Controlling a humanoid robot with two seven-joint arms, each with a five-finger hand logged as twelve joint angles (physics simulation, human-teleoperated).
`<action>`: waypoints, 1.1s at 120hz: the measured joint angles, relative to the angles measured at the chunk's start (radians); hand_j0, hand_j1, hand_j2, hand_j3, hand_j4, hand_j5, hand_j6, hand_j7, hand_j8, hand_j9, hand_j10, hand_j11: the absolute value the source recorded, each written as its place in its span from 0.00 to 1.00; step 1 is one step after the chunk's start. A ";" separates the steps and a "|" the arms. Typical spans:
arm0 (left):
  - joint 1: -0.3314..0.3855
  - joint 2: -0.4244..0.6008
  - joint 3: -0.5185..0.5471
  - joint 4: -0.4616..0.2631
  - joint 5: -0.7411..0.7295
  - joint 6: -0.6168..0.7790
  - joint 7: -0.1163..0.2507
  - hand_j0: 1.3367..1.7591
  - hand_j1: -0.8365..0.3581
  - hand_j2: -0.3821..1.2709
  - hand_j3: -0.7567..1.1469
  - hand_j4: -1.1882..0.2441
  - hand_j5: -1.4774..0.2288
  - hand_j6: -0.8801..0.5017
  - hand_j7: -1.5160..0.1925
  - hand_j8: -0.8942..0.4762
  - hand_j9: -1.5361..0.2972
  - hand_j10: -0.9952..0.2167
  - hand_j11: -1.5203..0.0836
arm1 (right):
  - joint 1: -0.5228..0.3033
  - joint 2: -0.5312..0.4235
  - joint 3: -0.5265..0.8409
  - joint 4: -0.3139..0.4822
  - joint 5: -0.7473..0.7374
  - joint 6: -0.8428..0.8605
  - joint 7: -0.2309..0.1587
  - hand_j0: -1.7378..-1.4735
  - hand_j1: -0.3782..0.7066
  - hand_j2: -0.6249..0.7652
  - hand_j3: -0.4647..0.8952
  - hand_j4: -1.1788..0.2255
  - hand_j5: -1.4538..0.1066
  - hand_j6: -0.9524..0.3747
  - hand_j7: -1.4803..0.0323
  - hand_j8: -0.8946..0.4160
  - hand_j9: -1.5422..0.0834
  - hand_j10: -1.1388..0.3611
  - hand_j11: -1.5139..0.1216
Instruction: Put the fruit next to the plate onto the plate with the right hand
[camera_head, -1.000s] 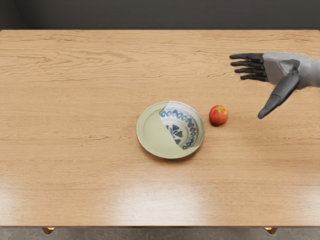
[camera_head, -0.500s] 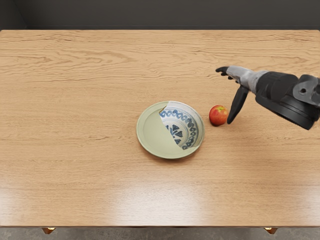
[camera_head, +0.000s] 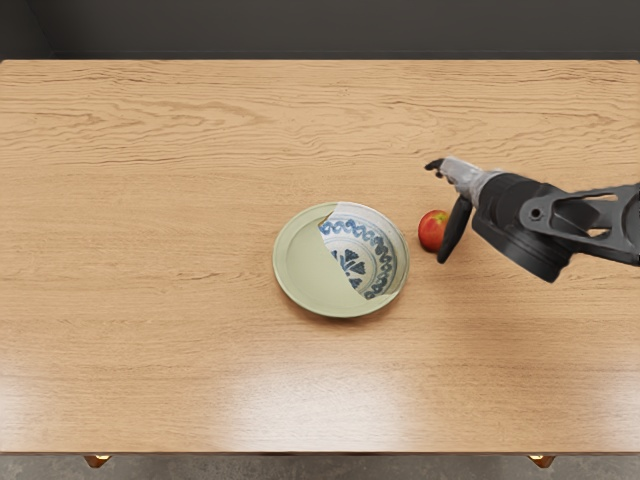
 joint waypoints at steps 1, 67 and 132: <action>0.000 0.000 0.000 0.000 0.000 0.000 0.000 0.76 0.75 0.26 0.40 0.66 0.68 0.46 0.70 0.47 0.66 0.62 0.75 | -0.001 0.000 -0.001 -0.001 0.000 -0.003 0.000 0.30 0.13 0.44 0.34 0.77 0.85 0.65 0.90 0.61 0.87 0.70 0.85; 0.000 0.000 0.000 0.000 0.000 0.000 0.000 0.76 0.74 0.26 0.40 0.66 0.68 0.46 0.70 0.47 0.66 0.62 0.75 | -0.046 0.076 -0.038 -0.043 -0.003 -0.107 0.000 0.30 0.38 0.40 0.34 0.61 0.67 0.48 0.70 0.44 0.69 0.55 0.67; 0.000 0.000 0.000 0.000 0.000 0.000 0.000 0.76 0.74 0.26 0.40 0.66 0.68 0.46 0.70 0.47 0.66 0.62 0.75 | -0.033 0.127 -0.109 -0.087 -0.008 -0.131 0.000 0.30 0.48 0.39 0.34 0.55 0.59 0.41 0.62 0.37 0.62 0.48 0.60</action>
